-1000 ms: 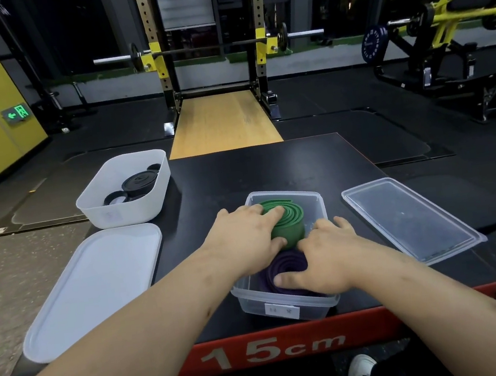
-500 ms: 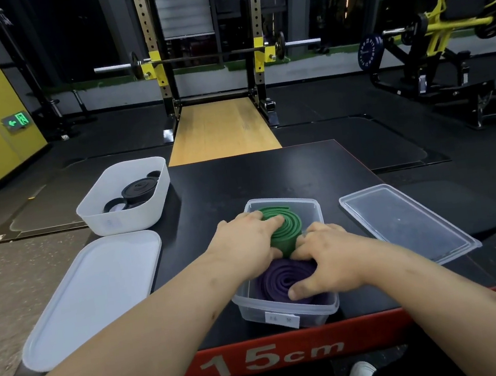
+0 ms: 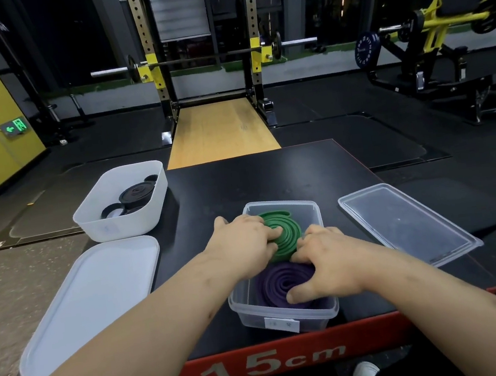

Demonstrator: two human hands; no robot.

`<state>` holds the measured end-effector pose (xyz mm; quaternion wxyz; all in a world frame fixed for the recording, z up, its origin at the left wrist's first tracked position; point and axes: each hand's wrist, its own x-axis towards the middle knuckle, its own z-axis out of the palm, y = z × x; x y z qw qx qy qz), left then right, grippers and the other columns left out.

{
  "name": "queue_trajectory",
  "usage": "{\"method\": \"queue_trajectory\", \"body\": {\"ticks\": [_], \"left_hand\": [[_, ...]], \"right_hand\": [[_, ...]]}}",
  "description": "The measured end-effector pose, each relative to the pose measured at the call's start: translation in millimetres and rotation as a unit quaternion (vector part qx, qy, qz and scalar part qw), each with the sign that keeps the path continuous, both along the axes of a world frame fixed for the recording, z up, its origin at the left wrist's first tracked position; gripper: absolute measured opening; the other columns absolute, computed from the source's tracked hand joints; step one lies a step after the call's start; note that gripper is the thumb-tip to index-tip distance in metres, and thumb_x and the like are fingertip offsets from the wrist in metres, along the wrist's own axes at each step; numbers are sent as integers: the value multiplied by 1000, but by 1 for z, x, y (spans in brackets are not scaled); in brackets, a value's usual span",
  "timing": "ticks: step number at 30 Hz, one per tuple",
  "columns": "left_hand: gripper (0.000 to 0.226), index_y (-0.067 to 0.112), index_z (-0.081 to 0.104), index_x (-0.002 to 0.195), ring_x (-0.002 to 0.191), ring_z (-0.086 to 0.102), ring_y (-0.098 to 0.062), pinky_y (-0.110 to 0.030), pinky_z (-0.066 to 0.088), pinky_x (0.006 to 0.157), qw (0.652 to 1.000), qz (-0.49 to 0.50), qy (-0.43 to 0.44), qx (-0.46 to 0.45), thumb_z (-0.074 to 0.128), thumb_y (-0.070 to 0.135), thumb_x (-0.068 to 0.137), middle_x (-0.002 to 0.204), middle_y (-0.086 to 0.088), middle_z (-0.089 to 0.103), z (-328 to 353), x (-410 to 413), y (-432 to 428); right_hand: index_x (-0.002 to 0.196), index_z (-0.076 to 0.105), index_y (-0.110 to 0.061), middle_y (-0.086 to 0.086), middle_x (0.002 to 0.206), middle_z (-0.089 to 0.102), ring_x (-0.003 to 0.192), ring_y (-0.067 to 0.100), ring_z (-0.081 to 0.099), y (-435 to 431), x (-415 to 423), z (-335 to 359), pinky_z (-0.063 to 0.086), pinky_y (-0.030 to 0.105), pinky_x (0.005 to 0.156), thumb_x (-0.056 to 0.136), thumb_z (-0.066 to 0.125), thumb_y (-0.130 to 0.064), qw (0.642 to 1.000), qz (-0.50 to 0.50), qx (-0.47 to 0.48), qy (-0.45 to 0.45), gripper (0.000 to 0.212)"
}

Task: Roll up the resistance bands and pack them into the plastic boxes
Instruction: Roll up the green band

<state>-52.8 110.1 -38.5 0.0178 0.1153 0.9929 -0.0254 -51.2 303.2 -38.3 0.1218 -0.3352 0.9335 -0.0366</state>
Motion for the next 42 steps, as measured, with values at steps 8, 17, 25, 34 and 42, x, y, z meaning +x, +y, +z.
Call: {"method": "queue_trajectory", "body": {"ticks": [8, 17, 25, 34, 42], "left_hand": [[44, 48, 44, 147, 147, 26, -13, -55, 20, 112, 999, 1, -2, 41, 35, 43, 104, 152, 7, 42, -3, 5, -2], [57, 40, 27, 158, 156, -5, -6, -55, -6, 125, 987, 23, -51, 153, 42, 46, 104, 170, 8, 14, -2, 22, -6], [57, 39, 18, 160, 156, -15, -10, -56, -10, 124, 982, 73, -26, 172, 31, 46, 105, 172, 5, -1, -15, 26, 6], [60, 32, 17, 162, 157, -13, -19, -61, -11, 122, 981, 134, -27, 136, 22, 50, 104, 172, -2, 3, -13, 5, 18], [63, 32, 16, 163, 157, -14, -22, -64, -13, 120, 987, 123, -49, 91, 21, 53, 103, 172, 0, 7, -9, 6, 18]], "right_hand": [[83, 67, -28, -7, 87, 61, 104, 17, 44, -4, 5, -4, 33, 37, 102, 69, 36, -88, 998, -30, 8, 51, 69], [151, 45, -21, 2, 164, 25, 155, 18, 15, 6, 15, -7, 19, 30, 124, 102, 48, -40, 981, -115, -146, 55, 53], [166, 8, -25, 2, 173, -6, 157, 16, -19, 2, -21, 4, -11, 31, 125, 110, 30, -40, 999, -39, -1, 13, 62], [165, 4, -36, -9, 173, -1, 157, 14, -19, -4, -65, 5, -9, 49, 128, 108, 24, -50, 996, -3, 86, 35, 61], [165, 4, -36, -7, 173, 0, 157, 15, -20, -5, -60, 8, -9, 50, 127, 108, 26, -52, 996, -5, 83, 35, 63]]}}
